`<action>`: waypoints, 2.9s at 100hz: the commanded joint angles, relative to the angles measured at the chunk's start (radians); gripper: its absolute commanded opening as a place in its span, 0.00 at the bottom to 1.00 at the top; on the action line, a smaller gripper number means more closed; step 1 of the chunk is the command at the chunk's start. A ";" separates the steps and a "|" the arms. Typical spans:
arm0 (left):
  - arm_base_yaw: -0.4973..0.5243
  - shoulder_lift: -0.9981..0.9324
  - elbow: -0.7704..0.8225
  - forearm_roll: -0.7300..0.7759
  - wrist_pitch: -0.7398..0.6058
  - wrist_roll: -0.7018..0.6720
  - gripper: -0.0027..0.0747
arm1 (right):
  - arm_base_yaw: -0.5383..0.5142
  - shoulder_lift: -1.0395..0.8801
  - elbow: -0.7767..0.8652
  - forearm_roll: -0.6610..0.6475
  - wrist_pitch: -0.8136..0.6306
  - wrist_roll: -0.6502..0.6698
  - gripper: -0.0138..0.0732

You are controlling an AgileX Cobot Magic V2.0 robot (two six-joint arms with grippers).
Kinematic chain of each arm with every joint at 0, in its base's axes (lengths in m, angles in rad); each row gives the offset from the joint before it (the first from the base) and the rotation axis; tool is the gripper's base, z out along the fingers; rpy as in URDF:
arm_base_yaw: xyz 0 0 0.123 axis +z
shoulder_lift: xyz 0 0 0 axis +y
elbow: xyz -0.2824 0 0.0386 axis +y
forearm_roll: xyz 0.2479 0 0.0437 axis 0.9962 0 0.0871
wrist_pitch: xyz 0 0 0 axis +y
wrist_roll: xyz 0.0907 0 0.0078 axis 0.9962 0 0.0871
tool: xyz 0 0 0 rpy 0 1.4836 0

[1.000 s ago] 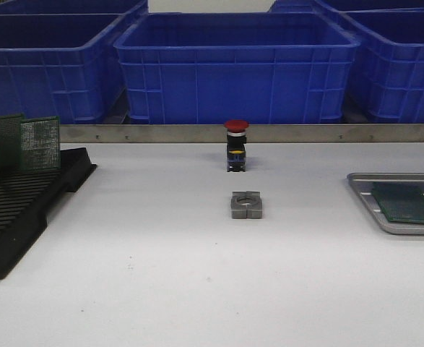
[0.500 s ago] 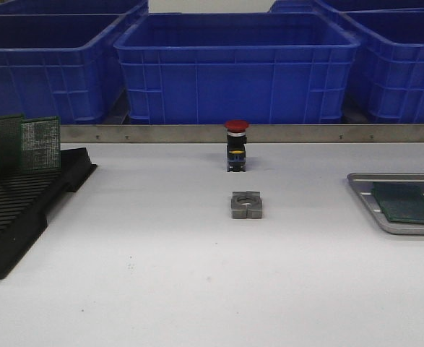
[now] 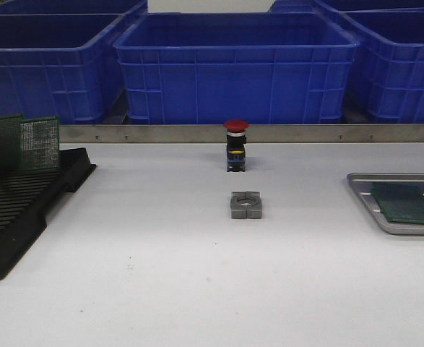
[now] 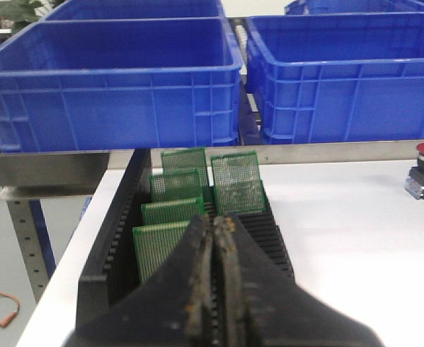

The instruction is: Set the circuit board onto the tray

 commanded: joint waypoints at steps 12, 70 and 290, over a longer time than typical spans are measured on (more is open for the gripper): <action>-0.011 -0.085 0.118 0.089 -0.157 -0.138 0.01 | -0.001 0.008 -0.026 0.015 -0.043 -0.008 0.03; -0.012 -0.085 0.114 0.124 -0.113 -0.145 0.01 | -0.001 0.010 -0.026 0.015 -0.036 -0.008 0.03; -0.012 -0.085 0.114 0.124 -0.113 -0.145 0.01 | -0.230 -0.197 0.247 -0.810 -0.365 0.872 0.03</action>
